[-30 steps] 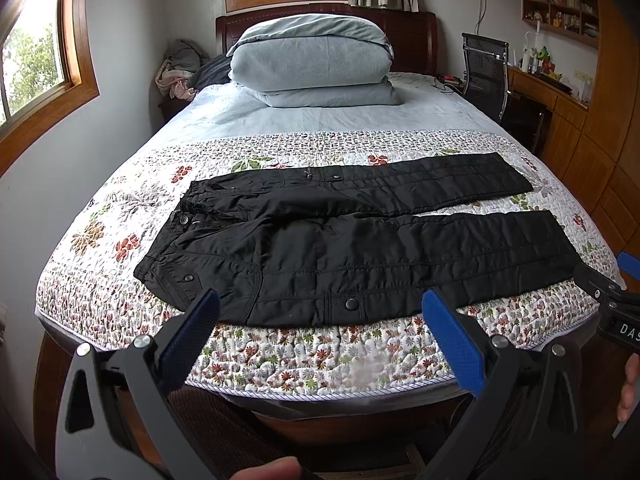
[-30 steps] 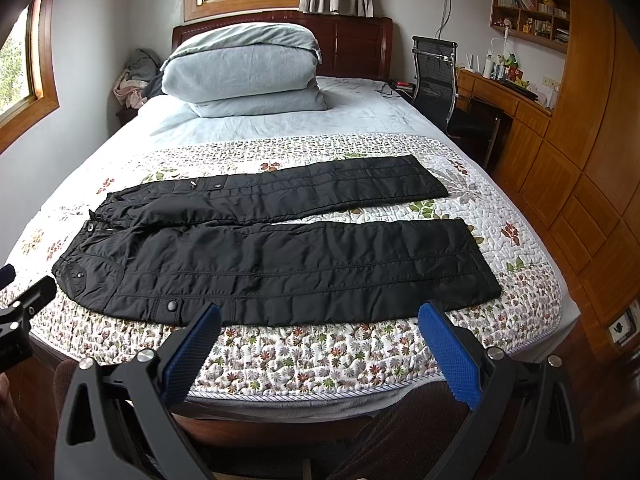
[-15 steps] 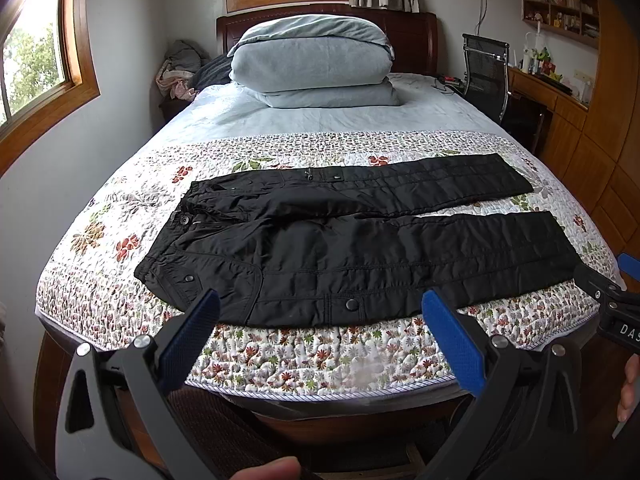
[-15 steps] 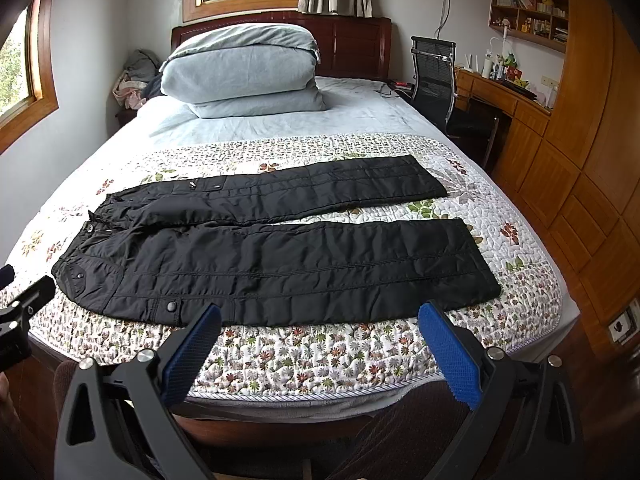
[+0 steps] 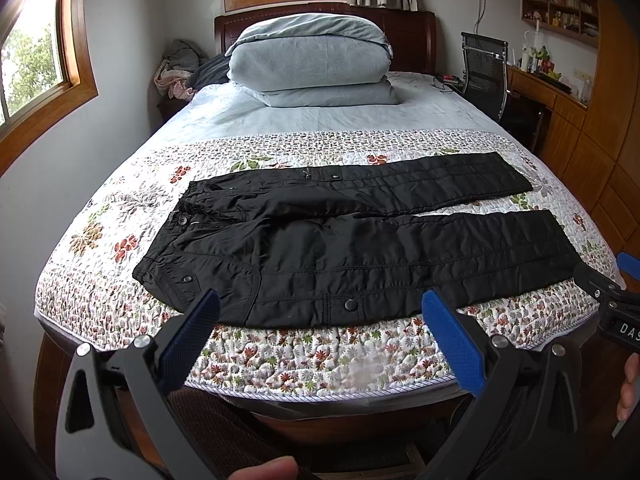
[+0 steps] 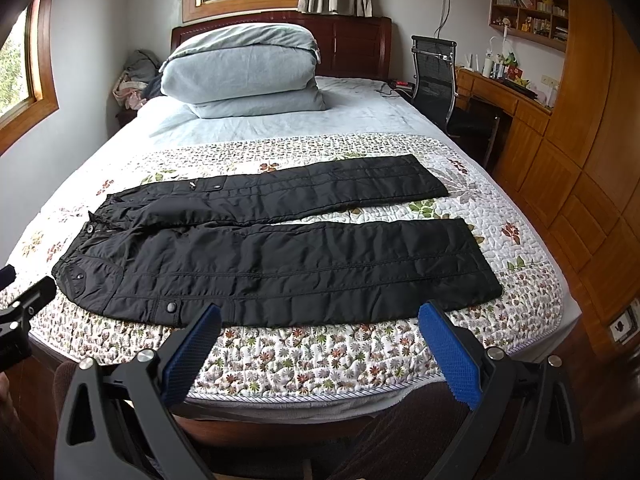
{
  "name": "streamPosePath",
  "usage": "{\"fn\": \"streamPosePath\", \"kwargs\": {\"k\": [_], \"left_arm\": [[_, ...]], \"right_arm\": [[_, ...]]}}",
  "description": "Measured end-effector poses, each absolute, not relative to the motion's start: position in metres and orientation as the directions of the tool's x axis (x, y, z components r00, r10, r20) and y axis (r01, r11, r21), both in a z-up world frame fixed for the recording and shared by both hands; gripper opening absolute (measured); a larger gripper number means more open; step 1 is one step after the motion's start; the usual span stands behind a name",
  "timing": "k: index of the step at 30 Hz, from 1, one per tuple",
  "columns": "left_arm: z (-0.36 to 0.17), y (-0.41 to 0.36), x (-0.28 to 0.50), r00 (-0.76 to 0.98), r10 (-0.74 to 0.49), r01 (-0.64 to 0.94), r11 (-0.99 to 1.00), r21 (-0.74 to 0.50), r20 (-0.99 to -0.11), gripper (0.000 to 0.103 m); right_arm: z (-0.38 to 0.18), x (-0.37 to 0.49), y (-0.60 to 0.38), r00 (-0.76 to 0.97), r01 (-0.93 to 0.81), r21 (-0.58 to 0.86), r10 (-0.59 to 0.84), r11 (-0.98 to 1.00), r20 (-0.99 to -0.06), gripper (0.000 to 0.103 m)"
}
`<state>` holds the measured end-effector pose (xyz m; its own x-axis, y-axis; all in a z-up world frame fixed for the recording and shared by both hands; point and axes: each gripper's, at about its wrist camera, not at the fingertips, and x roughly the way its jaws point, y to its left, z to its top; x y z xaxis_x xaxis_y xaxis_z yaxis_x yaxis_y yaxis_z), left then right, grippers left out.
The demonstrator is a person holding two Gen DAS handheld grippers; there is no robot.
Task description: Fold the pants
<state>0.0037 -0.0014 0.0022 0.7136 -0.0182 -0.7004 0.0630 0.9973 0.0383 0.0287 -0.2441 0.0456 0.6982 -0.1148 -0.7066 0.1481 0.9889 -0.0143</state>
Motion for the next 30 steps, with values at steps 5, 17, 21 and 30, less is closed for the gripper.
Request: {"fn": "streamPosePath", "kwargs": {"k": [5,17,21,30], "left_arm": [[0.001,0.006,0.023,0.675,-0.115,0.136,0.99,-0.03,-0.729,0.101],[-0.037,0.131,0.268,0.297,-0.191,0.078,0.981,-0.176,-0.936,0.1],[-0.069,0.19,0.346,0.163,-0.116,-0.077,0.988,-0.13,-0.98,0.1],[-0.161,0.305,0.454,0.01,-0.148,-0.405,0.904,-0.14,-0.989,0.1]], "right_arm": [[0.052,0.043,-0.255,0.71,0.069,0.012,-0.04,0.998,-0.703,0.1],[0.061,0.286,-0.408,0.5,0.074,-0.13,-0.15,0.989,-0.853,0.1],[0.019,0.378,-0.465,0.372,0.122,-0.09,-0.13,0.988,-0.919,0.1],[-0.078,0.501,-0.556,0.237,0.264,-0.008,-0.073,0.965,-0.969,0.1]]}}
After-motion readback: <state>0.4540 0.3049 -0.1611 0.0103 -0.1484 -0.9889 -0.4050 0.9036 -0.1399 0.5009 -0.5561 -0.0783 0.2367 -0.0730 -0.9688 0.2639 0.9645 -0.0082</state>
